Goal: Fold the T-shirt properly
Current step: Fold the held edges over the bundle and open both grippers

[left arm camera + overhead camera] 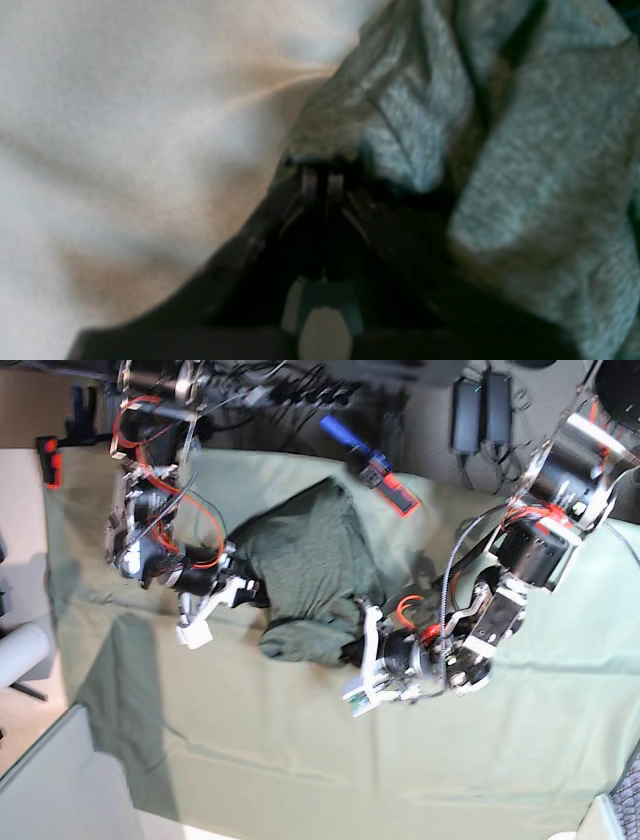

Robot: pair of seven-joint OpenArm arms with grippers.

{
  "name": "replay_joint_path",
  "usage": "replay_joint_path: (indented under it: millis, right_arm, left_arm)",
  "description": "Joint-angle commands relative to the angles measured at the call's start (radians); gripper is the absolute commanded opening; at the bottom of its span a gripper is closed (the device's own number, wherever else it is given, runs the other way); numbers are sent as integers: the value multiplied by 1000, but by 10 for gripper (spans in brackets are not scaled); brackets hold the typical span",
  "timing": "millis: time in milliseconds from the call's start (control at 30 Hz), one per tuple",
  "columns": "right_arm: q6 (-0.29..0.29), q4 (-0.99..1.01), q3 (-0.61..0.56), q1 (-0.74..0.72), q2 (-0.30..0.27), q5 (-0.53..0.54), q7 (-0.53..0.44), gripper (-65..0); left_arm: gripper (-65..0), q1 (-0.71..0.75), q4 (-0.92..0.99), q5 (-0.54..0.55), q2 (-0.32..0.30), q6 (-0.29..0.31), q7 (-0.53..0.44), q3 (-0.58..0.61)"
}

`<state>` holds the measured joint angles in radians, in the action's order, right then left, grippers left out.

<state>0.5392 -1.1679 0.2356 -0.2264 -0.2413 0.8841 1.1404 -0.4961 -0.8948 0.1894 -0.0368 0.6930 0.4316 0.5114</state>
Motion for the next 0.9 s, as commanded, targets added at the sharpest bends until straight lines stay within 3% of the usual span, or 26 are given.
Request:
replay_joint_path:
  millis: [0, 400, 533, 867]
  right_arm:
    - [8, -23, 1, 6, -7, -2, 23, -650]
    - [8, -211, 1, 138, 34, 16, 23, -650]
    - [8, -259, 11, 138, 27, 13, 23, -650]
    - [8, -322, 139, 96, -6, 13, -21, -650]
  left_arm:
    - [-635, -22, -8, 6, 3, 5, 21, 1]
    - [-634, -39, -21, 139, 3, 5, 95, -2]
    - [-634, -55, -71, 196, -2, 5, 164, -3]
    - [-635, -42, -333, 374, -107, 5, 278, -55]
